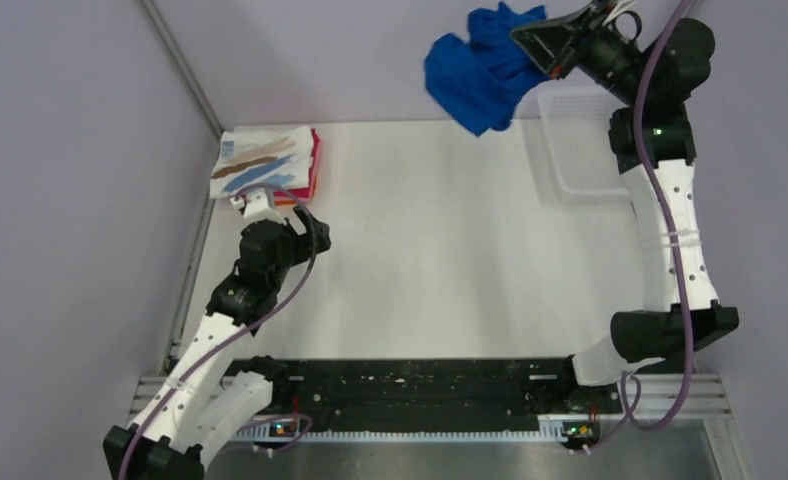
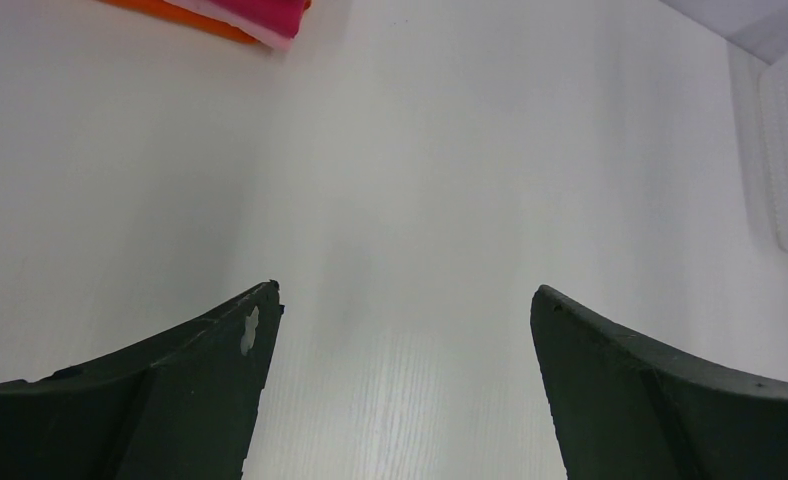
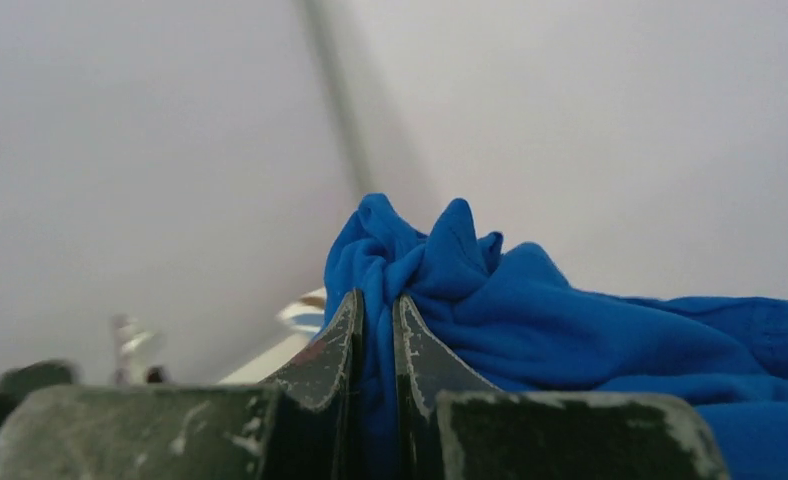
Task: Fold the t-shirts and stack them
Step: Move the tshirt to the center of the board, then flatten out the tshirt
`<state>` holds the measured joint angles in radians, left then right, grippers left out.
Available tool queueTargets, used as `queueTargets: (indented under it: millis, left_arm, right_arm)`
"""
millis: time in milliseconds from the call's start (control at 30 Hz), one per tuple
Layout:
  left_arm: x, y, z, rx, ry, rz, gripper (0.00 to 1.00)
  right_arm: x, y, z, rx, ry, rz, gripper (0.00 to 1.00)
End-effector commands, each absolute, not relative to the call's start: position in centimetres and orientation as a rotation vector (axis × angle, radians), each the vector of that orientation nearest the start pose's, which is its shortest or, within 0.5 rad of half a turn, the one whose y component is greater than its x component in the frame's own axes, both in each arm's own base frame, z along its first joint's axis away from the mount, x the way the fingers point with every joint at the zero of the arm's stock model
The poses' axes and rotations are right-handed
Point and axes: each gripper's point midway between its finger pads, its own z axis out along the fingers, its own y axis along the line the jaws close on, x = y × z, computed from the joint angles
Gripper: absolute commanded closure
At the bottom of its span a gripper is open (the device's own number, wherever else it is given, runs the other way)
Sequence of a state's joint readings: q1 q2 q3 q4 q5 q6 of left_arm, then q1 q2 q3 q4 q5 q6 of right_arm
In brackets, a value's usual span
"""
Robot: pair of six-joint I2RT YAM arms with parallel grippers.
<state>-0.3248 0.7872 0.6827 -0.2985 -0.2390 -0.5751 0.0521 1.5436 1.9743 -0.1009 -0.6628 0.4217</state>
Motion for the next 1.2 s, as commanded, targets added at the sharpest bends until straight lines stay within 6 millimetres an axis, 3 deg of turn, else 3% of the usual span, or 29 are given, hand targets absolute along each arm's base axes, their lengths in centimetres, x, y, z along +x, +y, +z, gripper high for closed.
queueTargets:
  millis: [0, 100, 233, 300, 333, 400, 433, 467, 533, 567, 733, 833, 900, 1067, 1167]
  left_arm:
    - [28.9, -8.0, 21.5, -0.402, 1.895, -0.396, 0.01]
    - [28.6, -7.9, 21.5, -0.416, 1.89, -0.398, 0.01]
    - [28.5, -7.6, 20.9, -0.441, 1.892, -0.389, 0.01]
    - [28.4, -7.4, 20.6, -0.454, 1.904, -0.379, 0.01]
    - [28.3, -7.3, 20.5, -0.46, 1.908, -0.375, 0.01]
    - [28.2, -7.2, 20.2, -0.469, 1.916, -0.368, 0.01]
    - [28.2, -7.2, 20.1, -0.47, 1.919, -0.366, 0.01]
    - [28.2, -7.2, 20.0, -0.474, 1.924, -0.364, 0.01]
    - [28.1, -7.3, 19.8, -0.47, 1.937, -0.368, 0.01]
    - [28.2, -7.4, 19.6, -0.471, 1.944, -0.366, 0.01]
    - [28.4, -8.3, 18.0, -0.47, 2.014, -0.39, 0.01]
    - [28.4, -9.6, 16.9, -0.434, 2.09, -0.433, 0.01]
    - [28.4, -10.5, 15.8, -0.412, 2.149, -0.458, 0.01]
    - [29.1, -11.7, 12.2, -0.44, 2.282, -0.463, 0.03]
    - [29.9, -12.5, 10.8, -0.452, 2.358, -0.464, 0.07]
  right_arm:
    - [33.8, 22.8, 54.3, -0.748, 1.251, 1.212, 1.0]
    - [32.7, 24.5, 52.0, -0.816, 1.266, 1.251, 1.0]
    - [36.3, 23.6, 44.9, -0.627, 1.412, 1.136, 1.0]
    - [38.0, 22.7, 38.9, -0.527, 1.534, 1.063, 1.0]
    - [38.9, 21.7, 34.5, -0.44, 1.627, 1.002, 0.96]
    - [40.2, 19.8, 28.0, -0.302, 1.757, 0.88, 0.85]
    - [40.6, 18.7, 24.9, -0.239, 1.829, 0.813, 0.77]
    - [40.8, 17.7, 22.2, -0.195, 1.906, 0.749, 0.6]
    - [40.8, 16.3, 19.0, -0.149, 2.015, 0.646, 0.11]
    - [40.8, 15.7, 18.5, -0.128, 2.042, 0.608, 0.02]
    - [40.1, 12.3, 19.1, 0.065, 2.046, 0.472, 0.01]
    - [38.3, 11.3, 19.6, 0.144, 2.007, 0.531, 0.01]
    - [36.5, 10.8, 18.7, 0.192, 2.016, 0.583, 0.01]
    - [31.4, 13.3, 17.0, 0.222, 2.051, 0.797, 0.01]
    - [27.8, 15.6, 14.7, 0.097, 2.197, 0.673, 0.01]
